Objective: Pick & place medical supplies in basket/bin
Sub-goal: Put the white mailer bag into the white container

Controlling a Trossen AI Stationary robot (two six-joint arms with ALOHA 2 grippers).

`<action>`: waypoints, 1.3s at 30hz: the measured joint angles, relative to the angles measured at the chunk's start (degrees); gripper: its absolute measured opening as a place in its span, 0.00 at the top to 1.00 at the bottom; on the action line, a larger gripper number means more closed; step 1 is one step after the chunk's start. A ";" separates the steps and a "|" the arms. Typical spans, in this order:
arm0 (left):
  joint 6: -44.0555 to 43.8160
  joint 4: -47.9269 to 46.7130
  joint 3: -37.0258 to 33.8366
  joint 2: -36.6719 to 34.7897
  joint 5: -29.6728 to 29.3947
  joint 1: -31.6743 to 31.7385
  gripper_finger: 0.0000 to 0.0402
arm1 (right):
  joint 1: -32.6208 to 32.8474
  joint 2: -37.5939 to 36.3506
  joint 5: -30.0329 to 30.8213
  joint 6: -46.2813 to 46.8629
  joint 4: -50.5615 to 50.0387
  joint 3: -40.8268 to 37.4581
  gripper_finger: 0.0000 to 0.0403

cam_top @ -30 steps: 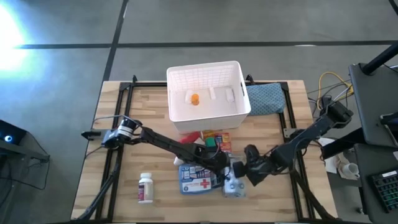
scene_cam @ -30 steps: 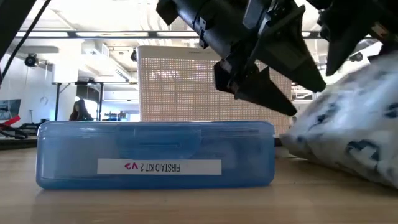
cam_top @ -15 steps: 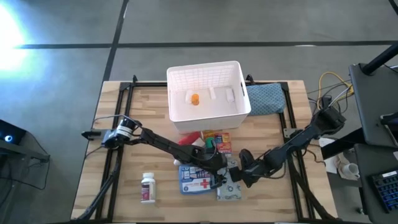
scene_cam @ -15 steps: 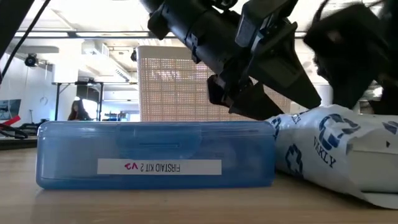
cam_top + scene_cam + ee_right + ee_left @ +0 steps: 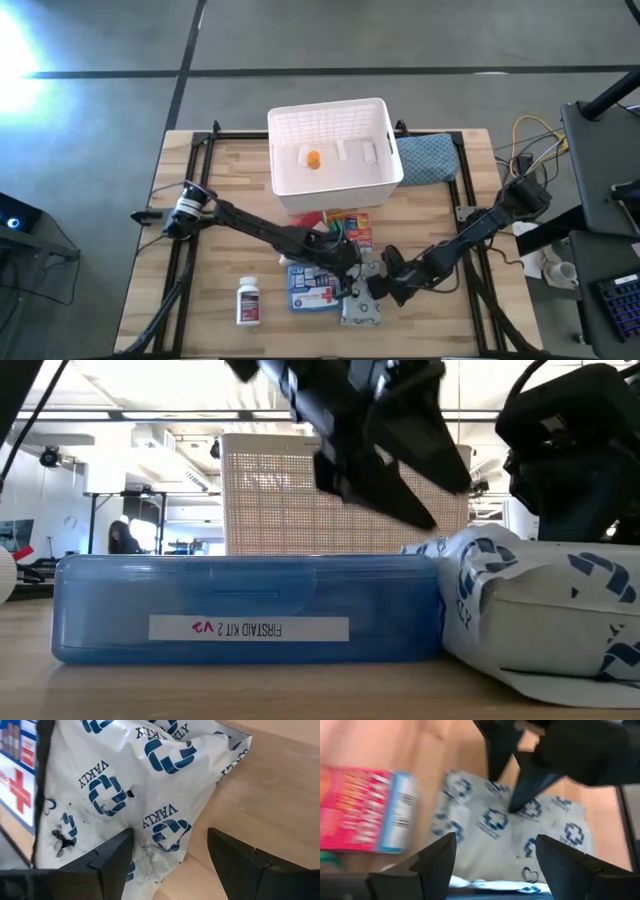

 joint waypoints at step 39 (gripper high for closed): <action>-8.72 -54.63 40.08 -1.22 -26.33 -10.78 0.50 | -1.92 -26.25 23.73 -24.07 -23.28 13.11 0.98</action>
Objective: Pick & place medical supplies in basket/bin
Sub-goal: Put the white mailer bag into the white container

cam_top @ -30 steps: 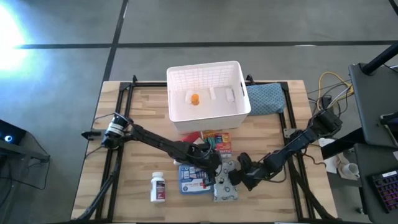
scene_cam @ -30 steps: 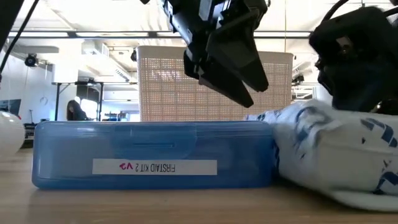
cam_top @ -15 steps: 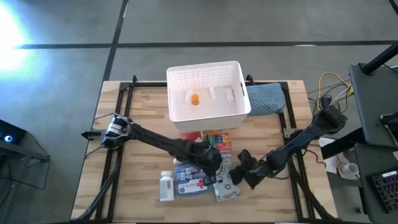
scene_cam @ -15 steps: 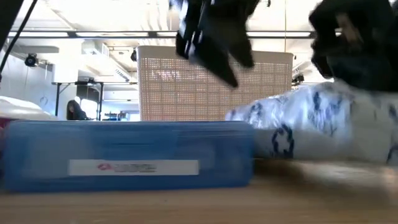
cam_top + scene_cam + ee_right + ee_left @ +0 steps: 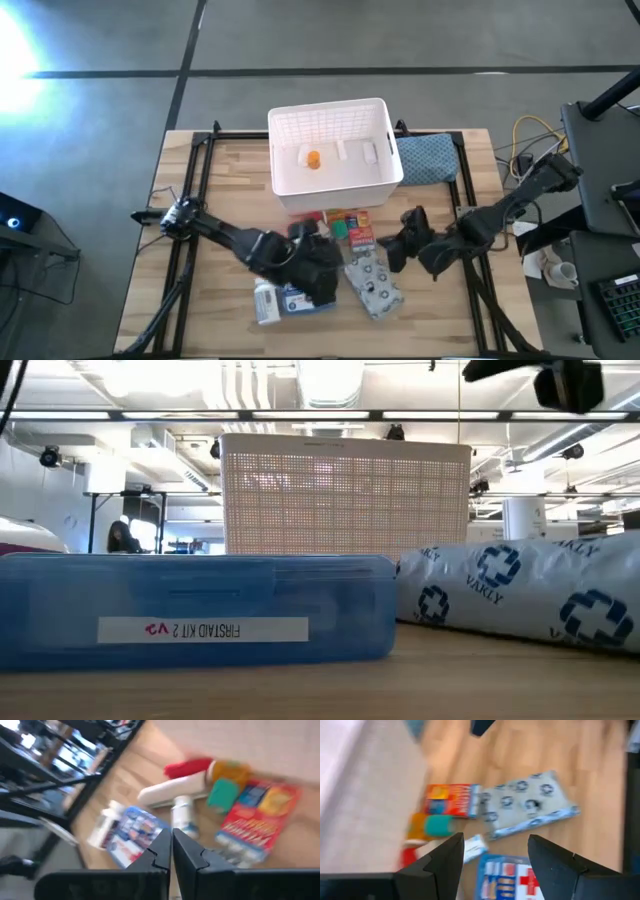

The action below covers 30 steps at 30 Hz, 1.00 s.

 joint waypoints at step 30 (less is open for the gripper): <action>-12.40 56.12 -41.72 0.09 30.40 9.05 0.50 | -1.67 -0.29 -27.06 16.92 22.01 -29.14 0.53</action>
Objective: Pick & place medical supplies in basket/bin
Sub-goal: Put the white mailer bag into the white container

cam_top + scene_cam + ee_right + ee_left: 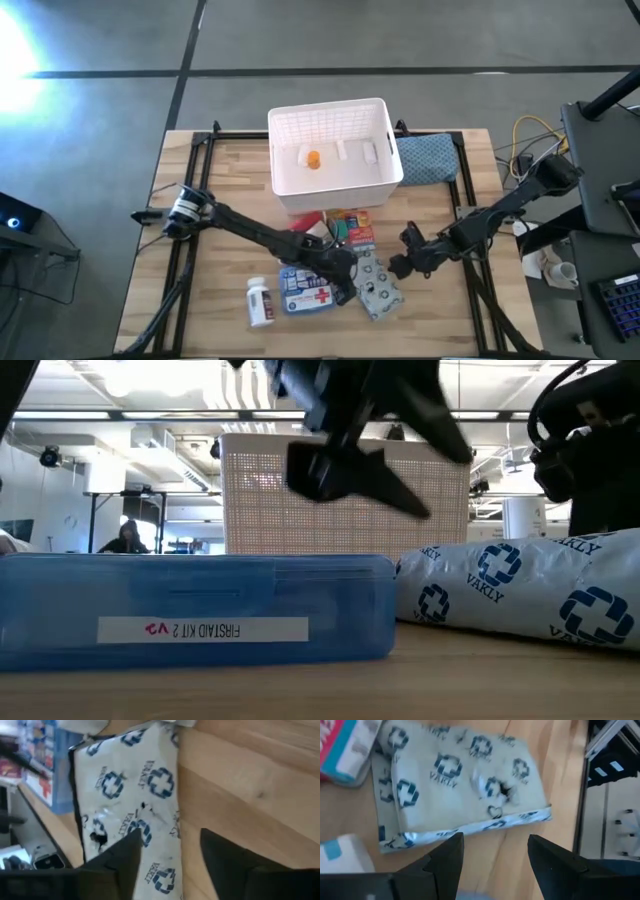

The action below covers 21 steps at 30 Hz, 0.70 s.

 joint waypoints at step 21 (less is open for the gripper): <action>-6.27 10.11 -2.29 5.03 -0.32 0.81 0.50 | -0.18 0.61 4.84 -4.80 17.25 -9.60 0.26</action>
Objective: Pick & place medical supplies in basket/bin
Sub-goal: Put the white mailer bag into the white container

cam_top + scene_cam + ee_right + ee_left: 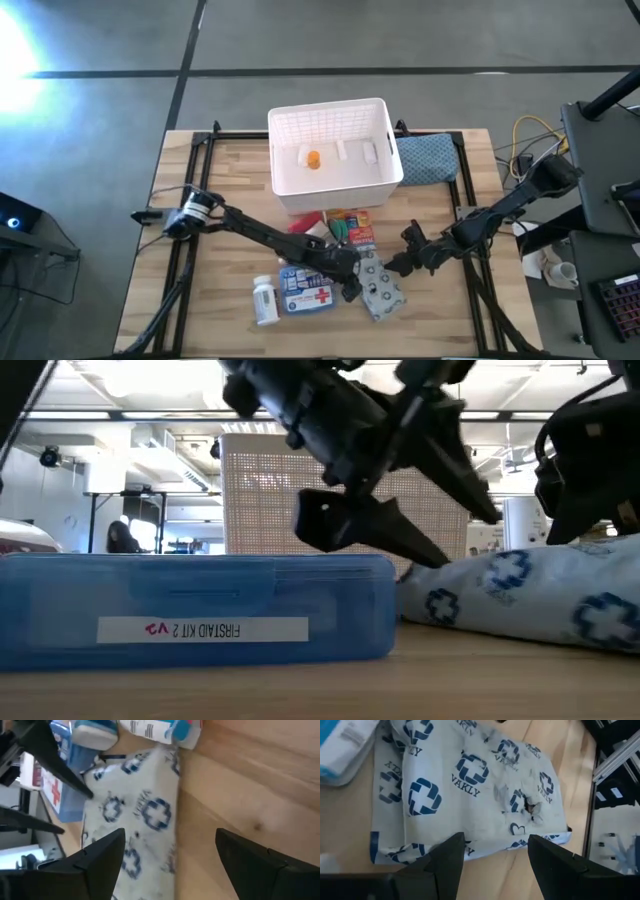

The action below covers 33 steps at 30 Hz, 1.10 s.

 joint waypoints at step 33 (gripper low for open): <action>1.81 -5.25 4.78 4.76 -2.48 -1.13 0.50 | -0.21 16.63 -6.15 -10.49 1.87 19.17 0.35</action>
